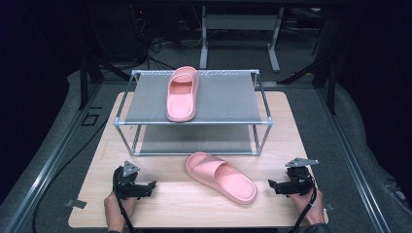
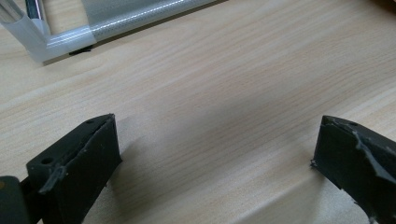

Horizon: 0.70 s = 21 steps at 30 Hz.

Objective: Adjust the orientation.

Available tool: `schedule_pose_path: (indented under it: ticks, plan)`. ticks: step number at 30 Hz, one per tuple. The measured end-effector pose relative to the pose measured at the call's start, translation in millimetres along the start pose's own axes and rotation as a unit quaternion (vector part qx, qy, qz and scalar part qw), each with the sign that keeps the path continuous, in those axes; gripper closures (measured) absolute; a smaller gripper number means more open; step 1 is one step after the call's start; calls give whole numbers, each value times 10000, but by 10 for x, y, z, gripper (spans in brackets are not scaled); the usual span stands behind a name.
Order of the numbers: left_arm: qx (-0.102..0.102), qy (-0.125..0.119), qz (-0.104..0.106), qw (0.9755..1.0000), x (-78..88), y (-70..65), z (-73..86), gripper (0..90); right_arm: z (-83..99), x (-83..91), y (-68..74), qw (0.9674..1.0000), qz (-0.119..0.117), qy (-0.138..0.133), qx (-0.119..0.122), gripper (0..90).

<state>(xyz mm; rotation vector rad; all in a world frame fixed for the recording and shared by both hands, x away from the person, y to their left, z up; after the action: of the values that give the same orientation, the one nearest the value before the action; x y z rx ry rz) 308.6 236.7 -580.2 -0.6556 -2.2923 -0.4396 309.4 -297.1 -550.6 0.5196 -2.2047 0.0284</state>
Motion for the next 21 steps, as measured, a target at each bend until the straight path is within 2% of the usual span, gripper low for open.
schedule_pose_path:
  ticks: [4, 7, 12, 14, 17, 19, 21]
  plan:
    - [-10, 12, -1, 10000, -3, 10, -3, 2, -201, 64, 274, 9988, -299, 129, 365, 139]
    - [25, 6, -16, 10000, -5, 11, -3, 2, -358, 41, 503, 9963, -373, 269, 726, 165]
    - [-13, -18, 35, 10000, -17, 14, -12, 2, -578, -106, 851, 9874, -444, 622, 1387, 276]
    - [-62, -12, 51, 10000, -21, 16, -16, 2, -654, -187, 955, 9834, -520, 753, 1567, 373]
    - [-60, -14, 58, 10000, -22, 16, -17, 2, -762, -329, 1081, 9783, -540, 946, 1761, 454]
    - [-52, -20, 61, 10000, -23, 15, -17, 2, -831, -417, 1145, 9762, -628, 988, 1823, 513]
    - [-36, -15, 49, 10000, -26, 14, -21, 2, -903, -465, 1200, 9743, -526, 1052, 1920, 552]
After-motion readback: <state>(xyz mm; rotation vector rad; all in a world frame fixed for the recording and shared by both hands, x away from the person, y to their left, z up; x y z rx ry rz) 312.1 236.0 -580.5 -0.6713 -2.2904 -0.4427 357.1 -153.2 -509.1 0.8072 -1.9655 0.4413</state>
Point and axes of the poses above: each handheld gripper's, and its own axes: x roughly backward along the jaws, z roughly out of its underside, y roughly to its left, the point moved 1 cm from there along -x, roughly forward along the jaws, and after that the axes turned 10 degrees about -x, right-handed, at the moved point
